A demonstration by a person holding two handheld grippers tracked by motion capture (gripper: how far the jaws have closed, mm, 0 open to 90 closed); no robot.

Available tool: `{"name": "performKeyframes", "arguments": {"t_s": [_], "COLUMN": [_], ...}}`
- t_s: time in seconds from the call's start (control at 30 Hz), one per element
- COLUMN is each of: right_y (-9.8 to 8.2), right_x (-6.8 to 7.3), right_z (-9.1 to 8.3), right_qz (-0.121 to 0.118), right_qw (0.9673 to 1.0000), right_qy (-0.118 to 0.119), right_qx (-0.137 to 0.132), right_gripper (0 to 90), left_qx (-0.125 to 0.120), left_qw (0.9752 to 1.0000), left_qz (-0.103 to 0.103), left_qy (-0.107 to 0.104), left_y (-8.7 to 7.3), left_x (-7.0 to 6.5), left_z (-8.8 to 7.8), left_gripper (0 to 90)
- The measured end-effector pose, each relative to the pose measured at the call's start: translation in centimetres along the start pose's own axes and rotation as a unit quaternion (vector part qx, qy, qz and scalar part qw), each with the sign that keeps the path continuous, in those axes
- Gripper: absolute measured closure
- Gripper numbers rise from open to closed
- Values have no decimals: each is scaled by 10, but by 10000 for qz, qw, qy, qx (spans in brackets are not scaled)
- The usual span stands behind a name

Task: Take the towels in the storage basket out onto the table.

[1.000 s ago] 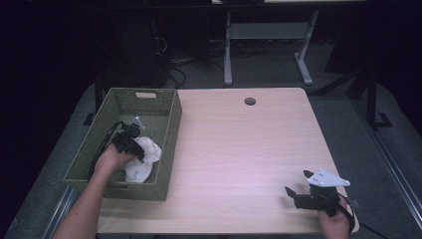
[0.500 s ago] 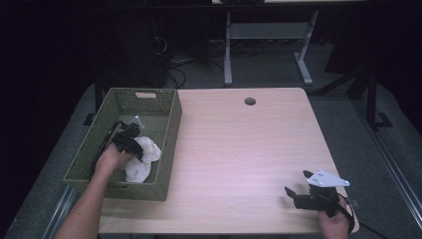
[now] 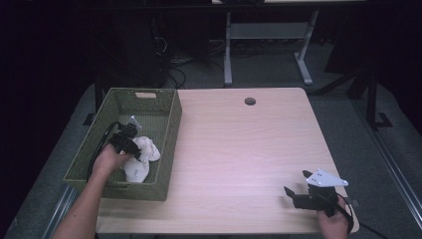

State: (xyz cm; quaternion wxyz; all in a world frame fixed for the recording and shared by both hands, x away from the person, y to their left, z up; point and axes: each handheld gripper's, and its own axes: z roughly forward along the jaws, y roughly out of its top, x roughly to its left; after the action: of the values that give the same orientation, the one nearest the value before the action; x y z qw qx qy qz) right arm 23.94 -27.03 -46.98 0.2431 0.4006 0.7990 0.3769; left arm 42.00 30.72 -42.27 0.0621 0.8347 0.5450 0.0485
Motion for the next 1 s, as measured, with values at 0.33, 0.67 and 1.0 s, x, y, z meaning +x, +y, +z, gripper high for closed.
{"name": "performKeyframes", "arguments": {"t_s": [0.33,0.67,1.0], "right_y": [-1,-1,-1], "right_x": [-2,0,0], "right_z": [-2,-3,-2], "right_qz": [13,4,-9], "right_qw": [10000,10000,10000], "right_qy": [-25,-57,-67], "right_qx": [-19,-63,-54], "right_gripper": [137,136,137], "left_qx": [-128,-700,-1398], "left_qw": [9992,9932,9784], "left_qz": [-248,-529,-607], "left_qy": [-288,-768,-1394], "left_y": [-4,-21,-37], "left_x": [9,30,37], "left_z": [-5,-38,-78], "left_gripper": [721,723,721]}}
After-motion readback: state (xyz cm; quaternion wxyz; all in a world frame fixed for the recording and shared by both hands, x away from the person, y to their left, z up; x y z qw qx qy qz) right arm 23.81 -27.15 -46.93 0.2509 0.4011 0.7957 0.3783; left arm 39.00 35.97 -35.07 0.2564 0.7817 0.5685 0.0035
